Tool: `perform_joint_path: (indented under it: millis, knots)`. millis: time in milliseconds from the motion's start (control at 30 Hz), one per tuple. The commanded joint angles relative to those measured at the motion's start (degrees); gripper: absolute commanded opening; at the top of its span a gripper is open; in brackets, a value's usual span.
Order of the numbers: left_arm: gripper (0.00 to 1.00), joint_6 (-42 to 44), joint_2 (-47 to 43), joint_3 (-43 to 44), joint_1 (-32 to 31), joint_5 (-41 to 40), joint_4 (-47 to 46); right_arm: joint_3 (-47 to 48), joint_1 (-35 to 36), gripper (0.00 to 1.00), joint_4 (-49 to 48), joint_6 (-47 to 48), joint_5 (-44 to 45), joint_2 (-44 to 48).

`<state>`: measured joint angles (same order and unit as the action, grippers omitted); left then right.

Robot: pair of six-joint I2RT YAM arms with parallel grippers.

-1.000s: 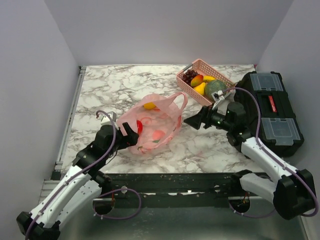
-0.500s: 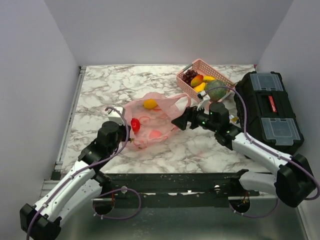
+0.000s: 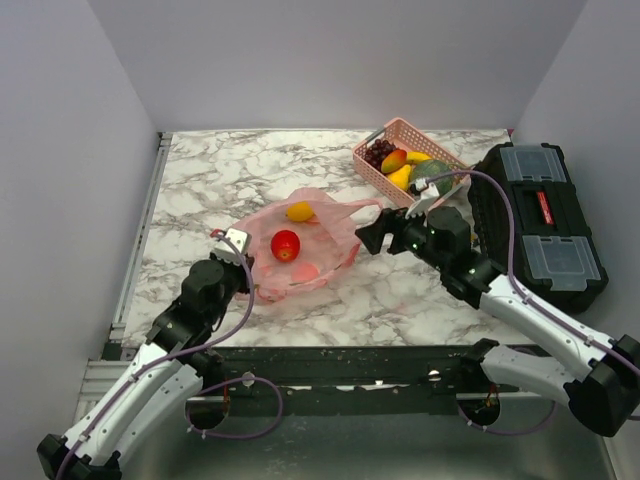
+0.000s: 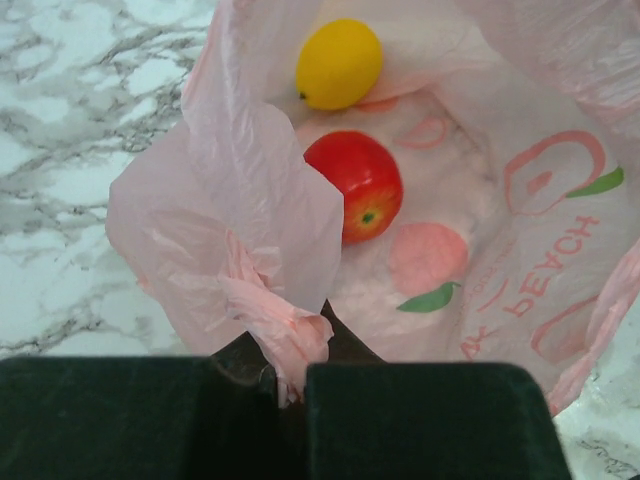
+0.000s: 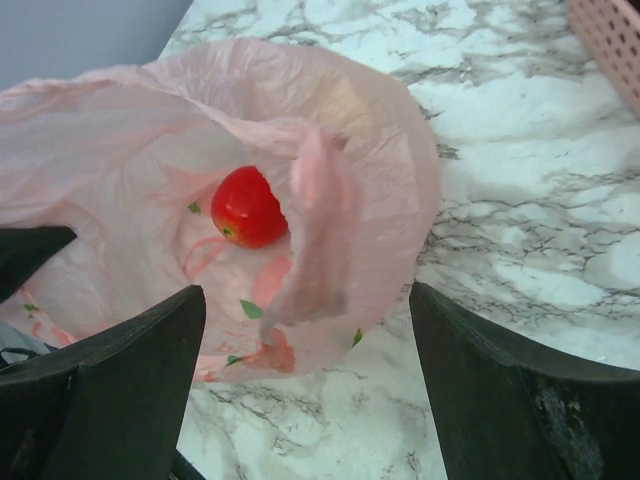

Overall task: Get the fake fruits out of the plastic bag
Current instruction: Adjust the plastic bag at the center of the board, then take out the fake fruit from the plastic bag.

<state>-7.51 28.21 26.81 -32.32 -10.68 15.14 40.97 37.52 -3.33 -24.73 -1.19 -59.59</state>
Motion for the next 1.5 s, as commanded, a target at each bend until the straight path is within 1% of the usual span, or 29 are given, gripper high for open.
perform_joint_path:
  millis: [0, 133, 233, 333, 400, 500, 600, 700, 800, 900, 1033, 1200, 1300, 1400, 1467]
  knots:
    - [0.0, -3.71, -5.23, -3.44, 0.3, -4.8, 2.0, 6.36, 0.54, 0.85, 7.23, 3.92, 3.21, 1.84]
    - [0.0, -3.35, -3.91, -3.49, 0.27, -3.61, 1.04, 13.14, 2.08, 0.85, 7.04, 5.17, -1.7, -0.82]
    - [0.0, -3.3, -0.96, -2.3, 0.29, -3.21, 1.72, 18.74, 5.98, 0.85, 6.53, 6.65, -2.69, -5.5]
    - [0.0, -2.95, 1.53, -1.19, 0.26, -1.62, 2.35, 23.4, 13.27, 0.85, 6.14, 8.57, 0.84, -10.57]
    - [0.0, -2.56, 2.08, -1.08, 0.26, -0.32, 2.16, 26.05, 16.78, 0.85, 5.64, 9.13, 3.25, -14.26]
    - [0.0, -2.26, 2.23, -1.17, 0.24, 1.03, 1.79, 29.14, 19.51, 0.84, 5.28, 8.05, 4.0, -19.62]
    - [0.0, -2.12, 2.65, -1.04, 0.31, 1.53, 1.56, 29.99, 22.45, 0.84, 4.62, 9.39, 10.11, -21.82]
    - [0.0, -2.08, 3.24, -0.8, 0.28, 1.84, 1.74, 29.99, 22.73, 0.86, 5.39, 8.88, 15.53, -20.95]
    - [0.0, -1.99, 3.3, -0.61, 0.3, 2.46, 1.86, 28.37, 22.69, 0.9, 5.67, 10.88, 20.98, -17.5]
    - [0.0, -1.92, 3.09, -0.53, 0.37, 2.59, 1.67, 27.83, 22.7, 0.93, 8.56, 13.58, 27.05, -14.36]
    - [0.0, -1.9, 2.16, -0.66, 0.34, 2.34, 1.5, 28.63, 22.69, 0.94, 12.52, 16.61, 30.26, -11.08]
    - [0.0, -1.83, 1.56, -0.49, 0.59, 2.68, 1.36, 31.21, 22.69, 0.95, 14.23, 18.64, 28.79, -9.21]
    - [0.0, -1.81, 1.11, -0.67, 0.88, 2.08, 1.52, 33.66, 22.69, 0.96, 15.69, 19.9, 26.44, -10.18]
    - [0.0, -1.81, 0.72, -0.67, 1.0, 2.41, 1.43, 36.28, 22.71, 0.94, 16.25, 18.98, 19.45, -13.72]
    - [0.0, -1.72, 0.58, -0.82, 1.04, 2.37, 1.22, 36.55, 22.71, 0.92, 14.07, 16.4, 13.58, -16.99]
